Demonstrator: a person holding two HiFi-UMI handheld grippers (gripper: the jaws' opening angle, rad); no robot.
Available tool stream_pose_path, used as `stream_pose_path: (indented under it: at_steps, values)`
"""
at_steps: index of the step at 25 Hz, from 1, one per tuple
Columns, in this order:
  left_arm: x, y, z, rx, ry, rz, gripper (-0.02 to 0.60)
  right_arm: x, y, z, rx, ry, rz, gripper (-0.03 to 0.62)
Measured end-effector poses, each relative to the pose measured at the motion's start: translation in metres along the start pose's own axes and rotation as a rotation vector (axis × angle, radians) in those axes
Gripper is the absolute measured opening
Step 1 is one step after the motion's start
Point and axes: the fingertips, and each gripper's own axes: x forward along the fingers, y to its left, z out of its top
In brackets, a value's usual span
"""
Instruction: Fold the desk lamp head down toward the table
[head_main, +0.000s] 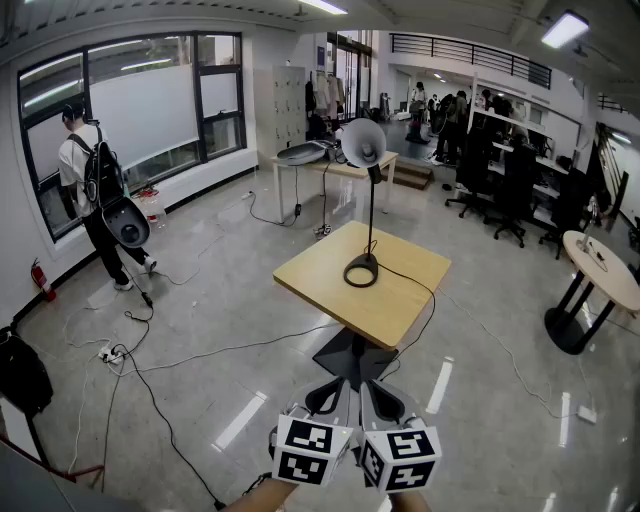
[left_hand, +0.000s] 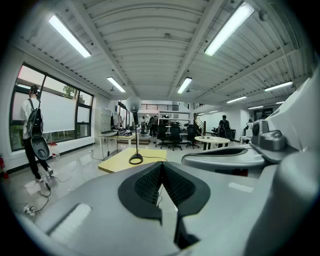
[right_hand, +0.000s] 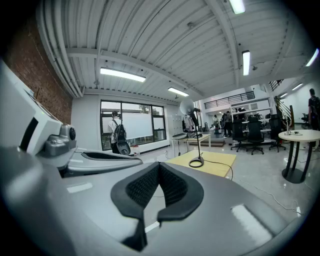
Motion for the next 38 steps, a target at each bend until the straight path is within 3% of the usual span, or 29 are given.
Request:
stream_pose_path:
  at_steps: [3, 8, 20, 26, 32, 38]
  values:
    - [0.002, 0.021, -0.025, -0.003, 0.009, -0.002, 0.017, 0.019, 0.012, -0.022, 0.002, 0.005, 0.001, 0.005]
    - [-0.004, 0.024, -0.028, 0.014, 0.025, 0.002, 0.017, 0.018, 0.019, -0.023, 0.007, -0.003, 0.004, 0.005]
    - [0.010, -0.013, -0.018, 0.026, 0.045, 0.000, 0.017, -0.005, -0.013, -0.014, -0.004, -0.009, 0.008, 0.005]
    - [0.053, 0.025, -0.026, 0.017, 0.034, -0.023, 0.017, 0.052, -0.021, -0.025, -0.011, 0.007, -0.004, 0.005]
    - [0.059, 0.077, 0.008, 0.001, 0.035, -0.044, 0.016, 0.094, 0.001, 0.013, -0.025, 0.026, -0.022, 0.005]
    - [0.125, 0.093, -0.006, -0.004, 0.029, -0.073, 0.017, 0.145, -0.041, 0.000, -0.043, 0.031, -0.052, 0.005]
